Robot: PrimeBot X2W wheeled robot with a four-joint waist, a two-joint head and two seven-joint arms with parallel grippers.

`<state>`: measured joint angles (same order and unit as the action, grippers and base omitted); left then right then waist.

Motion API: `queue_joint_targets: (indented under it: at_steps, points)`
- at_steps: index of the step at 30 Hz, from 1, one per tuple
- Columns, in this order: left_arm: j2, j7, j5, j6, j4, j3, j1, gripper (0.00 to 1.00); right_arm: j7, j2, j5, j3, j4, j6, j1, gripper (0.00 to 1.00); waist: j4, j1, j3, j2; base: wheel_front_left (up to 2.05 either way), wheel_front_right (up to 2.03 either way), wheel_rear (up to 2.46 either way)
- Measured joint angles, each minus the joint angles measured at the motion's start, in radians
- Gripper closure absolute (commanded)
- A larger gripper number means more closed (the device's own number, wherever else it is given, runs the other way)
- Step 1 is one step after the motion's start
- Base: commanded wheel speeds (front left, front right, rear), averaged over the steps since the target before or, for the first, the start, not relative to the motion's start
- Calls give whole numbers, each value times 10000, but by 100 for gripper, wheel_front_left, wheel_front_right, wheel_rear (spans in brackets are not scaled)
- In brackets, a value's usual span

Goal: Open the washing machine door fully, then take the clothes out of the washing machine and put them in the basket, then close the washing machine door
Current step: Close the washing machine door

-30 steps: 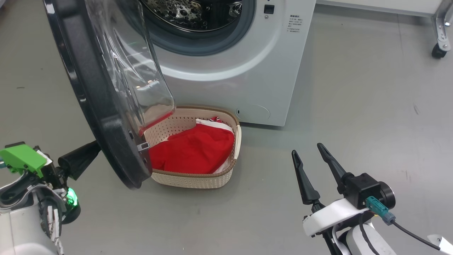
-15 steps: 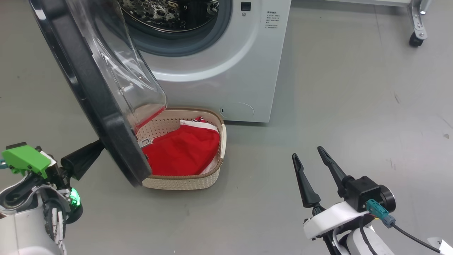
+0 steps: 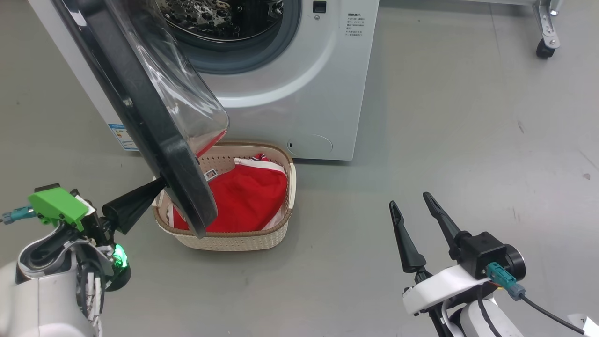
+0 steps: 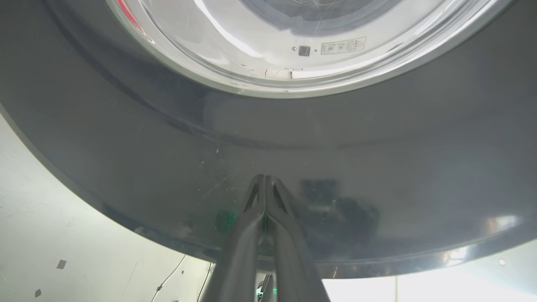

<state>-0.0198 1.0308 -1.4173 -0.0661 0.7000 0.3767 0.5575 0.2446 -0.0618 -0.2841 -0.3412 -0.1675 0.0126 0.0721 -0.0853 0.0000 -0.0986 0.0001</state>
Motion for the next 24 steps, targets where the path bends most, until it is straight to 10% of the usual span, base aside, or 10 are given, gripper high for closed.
queue_joint_targets:
  at_steps: [14, 24]
  points:
    - [13, -1221, -140, -115, -332, -811, -684, 100, 2, 4, -69, 316, 56, 90, -151, 0, -376, 0, 240, 0, 0, 0, 0]
    - [-180, -3037, 2295, -545, -1712, -1567, -1748, 100, 73, -2, -127, 504, 186, 94, -395, 0, -743, 0, 558, 0, 0, 0, 0]
